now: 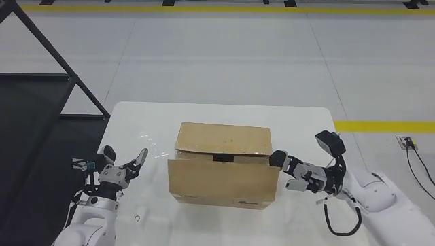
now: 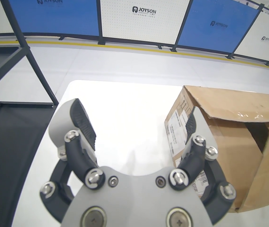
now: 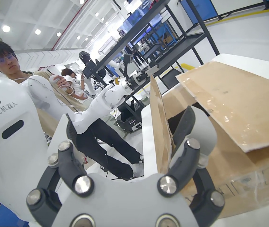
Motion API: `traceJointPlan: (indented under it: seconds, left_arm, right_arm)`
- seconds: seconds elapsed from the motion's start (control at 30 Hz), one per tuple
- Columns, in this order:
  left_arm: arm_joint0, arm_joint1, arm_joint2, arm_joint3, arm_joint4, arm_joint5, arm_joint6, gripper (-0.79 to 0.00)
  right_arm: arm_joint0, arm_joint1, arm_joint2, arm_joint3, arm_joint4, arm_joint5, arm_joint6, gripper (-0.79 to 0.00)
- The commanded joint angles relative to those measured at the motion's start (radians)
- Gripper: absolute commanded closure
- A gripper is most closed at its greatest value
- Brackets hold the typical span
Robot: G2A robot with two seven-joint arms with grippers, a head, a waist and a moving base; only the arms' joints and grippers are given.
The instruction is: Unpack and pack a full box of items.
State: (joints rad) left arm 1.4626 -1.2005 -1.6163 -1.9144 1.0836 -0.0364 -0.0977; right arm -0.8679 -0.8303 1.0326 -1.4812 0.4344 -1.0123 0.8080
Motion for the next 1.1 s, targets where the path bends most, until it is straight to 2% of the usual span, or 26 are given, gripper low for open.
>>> traceJointPlan:
  seconds: [0.0,0.23,0.43,0.63,0.83,0.97,1.07]
  left_arm:
    - [0.003,-0.001,0.004,-0.002,0.001,-0.002,0.001,-0.785]
    - [0.020,0.000,0.022,-0.024,0.024,-0.049,0.002,-0.785]
    - [0.064,0.013,-0.009,-0.058,-0.020,-0.280,-0.027,-0.785]
    - [0.092,0.034,-0.070,-0.061,-0.086,-0.539,-0.132,-0.785]
    - [0.102,0.056,-0.111,-0.051,-0.093,-0.741,-0.252,-0.785]
    - [0.102,0.065,-0.116,-0.040,-0.057,-0.786,-0.278,-0.785]
    - [0.102,0.069,-0.114,-0.036,-0.033,-0.780,-0.282,-0.785]
  right_arm:
    - [-0.011,0.015,-0.001,-0.043,0.001,0.000,0.000,-0.785]
    - [-0.048,0.072,-0.020,-0.154,-0.043,0.000,0.000,-0.785]
    - [-0.083,0.131,-0.067,-0.230,-0.121,0.000,0.000,-0.785]
    - [-0.087,0.181,-0.121,-0.222,-0.140,0.000,0.000,-0.785]
    - [-0.052,0.195,-0.220,-0.130,-0.071,0.000,0.000,-0.785]
    - [0.020,0.190,-0.302,-0.067,0.061,0.010,0.010,-0.785]
    - [0.071,0.185,-0.333,-0.034,0.185,0.023,0.023,-0.785]
